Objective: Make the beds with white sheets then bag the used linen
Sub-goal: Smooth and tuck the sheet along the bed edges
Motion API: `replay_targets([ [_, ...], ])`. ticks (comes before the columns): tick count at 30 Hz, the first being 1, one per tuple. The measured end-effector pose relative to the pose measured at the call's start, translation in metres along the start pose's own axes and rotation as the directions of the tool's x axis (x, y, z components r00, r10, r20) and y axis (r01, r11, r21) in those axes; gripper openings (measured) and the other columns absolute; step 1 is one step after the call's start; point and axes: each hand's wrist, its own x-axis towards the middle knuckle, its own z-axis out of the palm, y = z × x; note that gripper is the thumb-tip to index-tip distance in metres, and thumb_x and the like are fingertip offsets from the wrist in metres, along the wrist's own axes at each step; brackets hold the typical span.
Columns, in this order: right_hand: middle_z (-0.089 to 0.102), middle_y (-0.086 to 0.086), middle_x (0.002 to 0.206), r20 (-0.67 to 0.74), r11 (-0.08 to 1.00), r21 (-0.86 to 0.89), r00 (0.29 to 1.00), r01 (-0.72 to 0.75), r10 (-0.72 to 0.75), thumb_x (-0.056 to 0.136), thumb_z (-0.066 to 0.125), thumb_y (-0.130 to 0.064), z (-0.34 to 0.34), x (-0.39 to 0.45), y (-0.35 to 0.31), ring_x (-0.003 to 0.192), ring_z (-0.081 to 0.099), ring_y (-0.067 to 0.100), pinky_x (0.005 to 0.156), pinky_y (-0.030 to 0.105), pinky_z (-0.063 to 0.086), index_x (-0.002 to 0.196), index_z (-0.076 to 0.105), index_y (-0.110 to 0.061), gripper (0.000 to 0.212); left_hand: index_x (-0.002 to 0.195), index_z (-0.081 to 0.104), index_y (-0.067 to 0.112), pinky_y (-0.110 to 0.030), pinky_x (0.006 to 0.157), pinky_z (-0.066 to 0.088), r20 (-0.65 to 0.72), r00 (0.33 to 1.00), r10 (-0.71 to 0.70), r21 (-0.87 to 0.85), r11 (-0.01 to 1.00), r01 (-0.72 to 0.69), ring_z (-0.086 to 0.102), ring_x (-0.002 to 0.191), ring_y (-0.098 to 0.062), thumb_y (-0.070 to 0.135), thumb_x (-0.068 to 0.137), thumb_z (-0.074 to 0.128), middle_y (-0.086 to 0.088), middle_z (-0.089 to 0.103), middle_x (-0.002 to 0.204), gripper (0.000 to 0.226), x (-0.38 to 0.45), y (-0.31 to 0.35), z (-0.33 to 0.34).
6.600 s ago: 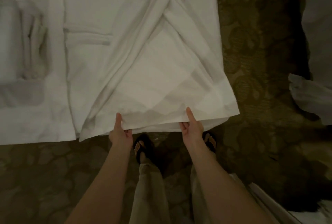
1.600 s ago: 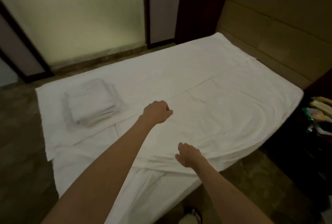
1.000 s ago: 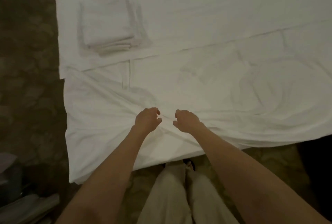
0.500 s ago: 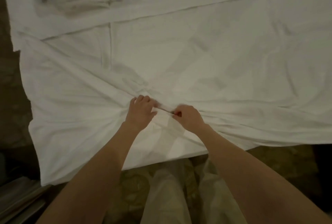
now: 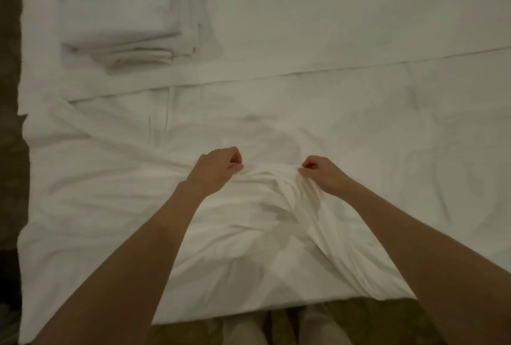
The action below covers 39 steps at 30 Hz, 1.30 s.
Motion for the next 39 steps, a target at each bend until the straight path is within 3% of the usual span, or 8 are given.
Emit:
replay_targets([
  [11,0.055,0.006,0.091,-0.213,0.976,-0.207,0.97,0.072,-0.117,0.094,0.059,-0.026,-0.105,0.099,-0.05,0.085,0.05,0.02,0.069,0.023,0.031,0.104,0.065,-0.004,0.025,0.101,0.057,0.009,-0.038,0.074,0.045,-0.339,0.932,0.126,0.029,0.992,-0.123,0.059,0.089,-0.027,0.022,0.099,0.051,-0.007,0.067,0.096,0.015,0.112,0.046,-0.034],
  [15,0.059,0.014,0.1,-0.292,0.955,-0.266,0.934,0.128,-0.207,0.094,0.06,-0.026,-0.143,0.144,-0.092,0.094,0.054,0.028,0.07,0.023,0.03,0.105,0.065,0.0,0.029,0.106,0.055,0.01,-0.036,0.077,0.041,-0.404,0.915,-0.016,-0.049,0.999,-0.004,0.061,0.092,-0.031,0.026,0.099,0.05,-0.006,0.064,0.088,0.018,0.158,0.048,-0.057],
  [21,0.065,0.017,0.113,-0.249,0.957,-0.282,0.959,0.064,-0.137,0.091,0.062,-0.032,-0.107,0.179,-0.078,0.11,0.057,0.034,0.083,0.031,0.041,0.104,0.068,-0.005,0.031,0.11,0.06,0.023,-0.038,0.094,0.026,-0.24,0.952,-0.191,0.194,0.951,0.24,0.057,0.111,-0.023,0.037,0.101,0.044,0.002,0.064,0.116,0.023,0.18,0.001,-0.061],
  [25,0.068,0.017,0.106,-0.299,0.969,-0.24,0.946,0.054,-0.126,0.09,0.063,-0.032,-0.102,0.203,-0.09,0.105,0.06,0.032,0.077,0.028,0.039,0.099,0.07,-0.008,0.026,0.107,0.062,0.023,-0.038,0.096,0.025,-0.394,0.895,-0.208,0.036,0.97,0.241,0.055,0.114,-0.022,0.036,0.099,0.049,0.0,0.064,0.117,0.021,0.198,-0.003,-0.066],
  [29,0.063,0.012,0.116,-0.419,0.949,-0.314,0.9,-0.017,-0.122,0.09,0.062,-0.031,-0.093,0.221,-0.09,0.115,0.053,0.032,0.092,0.037,0.041,0.106,0.069,-0.014,0.024,0.11,0.06,0.022,-0.042,0.094,0.027,-0.435,0.871,-0.228,0.125,0.943,0.309,0.053,0.113,-0.024,0.036,0.098,0.05,-0.003,0.059,0.117,0.021,0.222,-0.003,-0.062],
  [32,0.048,0.013,0.123,-0.441,0.864,-0.503,0.867,-0.026,-0.231,0.092,0.055,-0.016,-0.085,0.221,-0.097,0.118,0.042,0.032,0.093,0.042,0.035,0.115,0.055,-0.012,0.024,0.126,0.051,0.025,-0.043,0.098,0.028,-0.495,0.844,-0.207,0.214,0.912,0.35,0.043,0.123,-0.025,0.035,0.097,0.052,-0.004,0.05,0.13,0.031,0.215,-0.005,-0.048],
  [35,0.042,0.013,0.127,-0.391,0.8,-0.595,0.841,0.078,-0.373,0.082,0.047,0.007,-0.071,0.212,-0.11,0.119,0.038,0.032,0.095,0.044,0.032,0.122,0.048,-0.013,0.045,0.149,0.027,0.026,-0.052,0.113,0.013,-0.5,0.857,-0.128,0.288,0.908,0.304,0.02,0.145,-0.024,0.036,0.096,0.051,-0.004,0.022,0.158,0.06,0.185,-0.015,-0.033],
  [39,0.041,0.004,0.137,-0.186,0.732,-0.617,0.851,0.288,-0.492,0.083,0.055,-0.006,-0.027,0.195,-0.129,0.129,0.036,0.025,0.112,0.048,0.021,0.13,0.046,-0.017,0.049,0.155,0.009,0.023,-0.062,0.113,0.005,-0.402,0.891,-0.212,0.346,0.866,0.362,0.002,0.15,-0.022,0.043,0.101,0.031,-0.002,0.001,0.163,0.061,0.135,-0.053,-0.019],
])
